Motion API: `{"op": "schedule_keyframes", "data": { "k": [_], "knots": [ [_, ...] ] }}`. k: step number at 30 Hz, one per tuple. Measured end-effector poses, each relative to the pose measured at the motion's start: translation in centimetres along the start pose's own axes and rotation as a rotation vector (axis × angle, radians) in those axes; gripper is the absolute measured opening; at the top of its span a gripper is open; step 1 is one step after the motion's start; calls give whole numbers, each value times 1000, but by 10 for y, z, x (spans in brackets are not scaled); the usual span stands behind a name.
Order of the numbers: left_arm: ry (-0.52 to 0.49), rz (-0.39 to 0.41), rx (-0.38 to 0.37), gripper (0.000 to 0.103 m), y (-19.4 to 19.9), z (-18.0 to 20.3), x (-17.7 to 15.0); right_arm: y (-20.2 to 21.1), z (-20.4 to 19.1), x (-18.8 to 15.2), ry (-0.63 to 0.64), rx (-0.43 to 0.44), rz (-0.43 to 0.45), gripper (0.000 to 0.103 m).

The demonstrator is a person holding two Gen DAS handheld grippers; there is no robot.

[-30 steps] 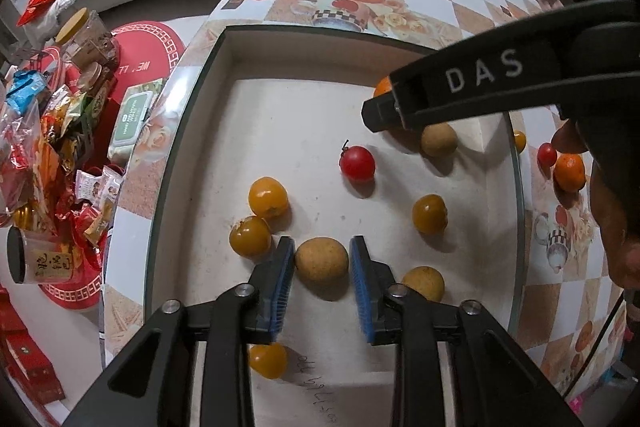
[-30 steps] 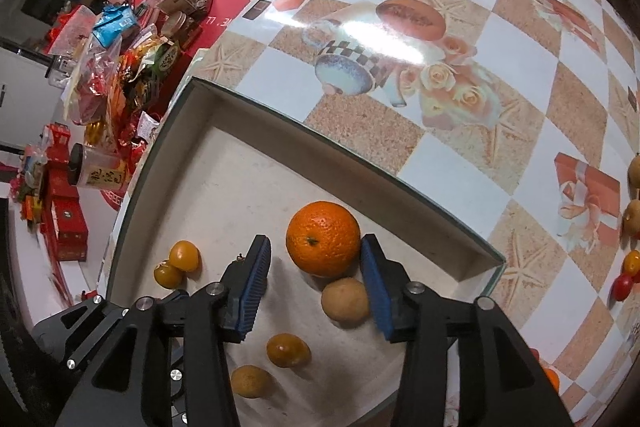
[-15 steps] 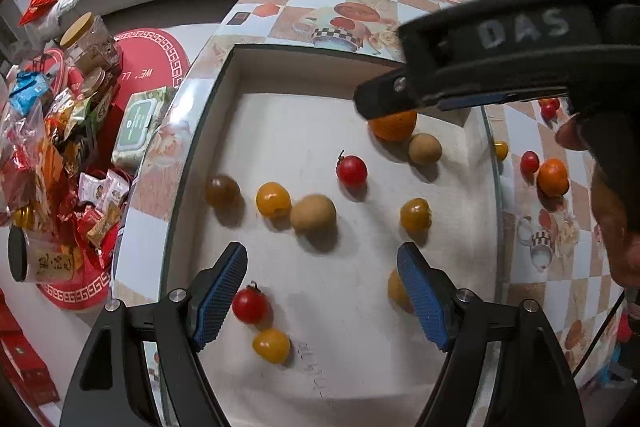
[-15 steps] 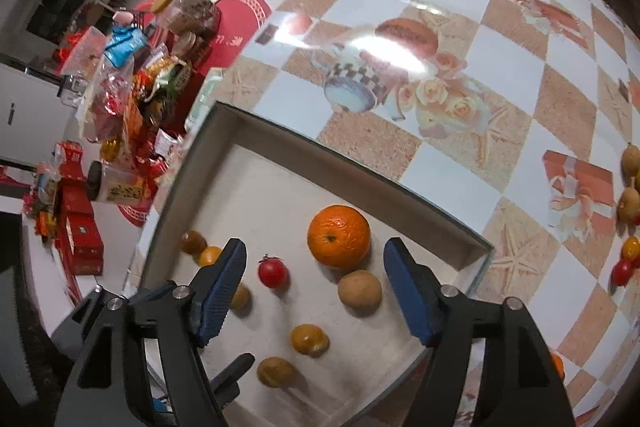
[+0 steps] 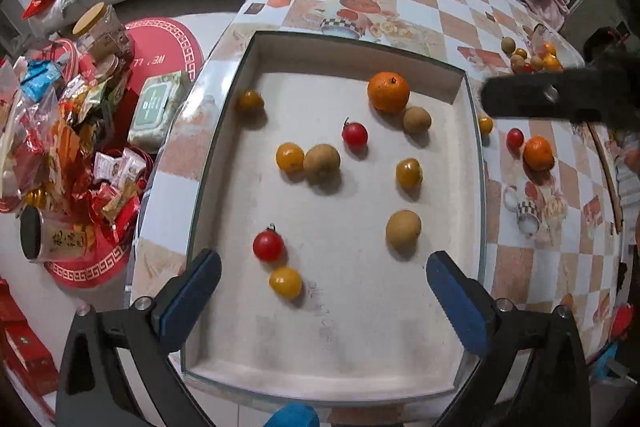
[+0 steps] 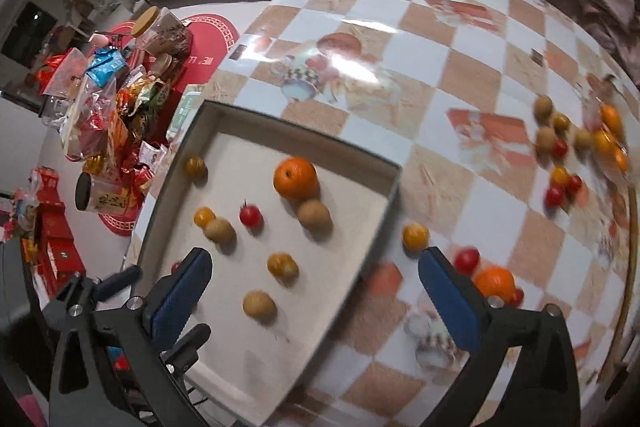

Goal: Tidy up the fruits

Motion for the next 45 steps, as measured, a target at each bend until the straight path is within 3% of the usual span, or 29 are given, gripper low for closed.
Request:
{"op": "schedule_keyframes", "data": {
  "k": [6,9,13,17,35,45],
  "knots": [
    [-5,46,40,103,23,-2,-3,16,9,-26,-7,-54,-21,103],
    [5,25,93,103,32,-8,-6,23,8,-36,-8,-69,-32,103],
    [26,-28,57,103,38,-5,-12,33,4,-45,12,-111,-39,103],
    [-17,-50,75,103,47,1,-16,42,-1,-51,32,-143,-45,103],
    [-86,-118,45,103,53,19,-23,57,-12,-57,45,-161,-52,103],
    [-128,-102,55,103,55,26,-23,61,-8,-61,28,-170,-50,103]
  ]
}}
Point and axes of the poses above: each gripper's, at about its wrist camera, not at the fingertips, and y roughly against the way its jaws point, z to its right, x to its top, the point moved 10 cm from there along -y, roughly the way its jaws point, and after that the axes turned 12 degrees about -x, right-handed, at the moved point
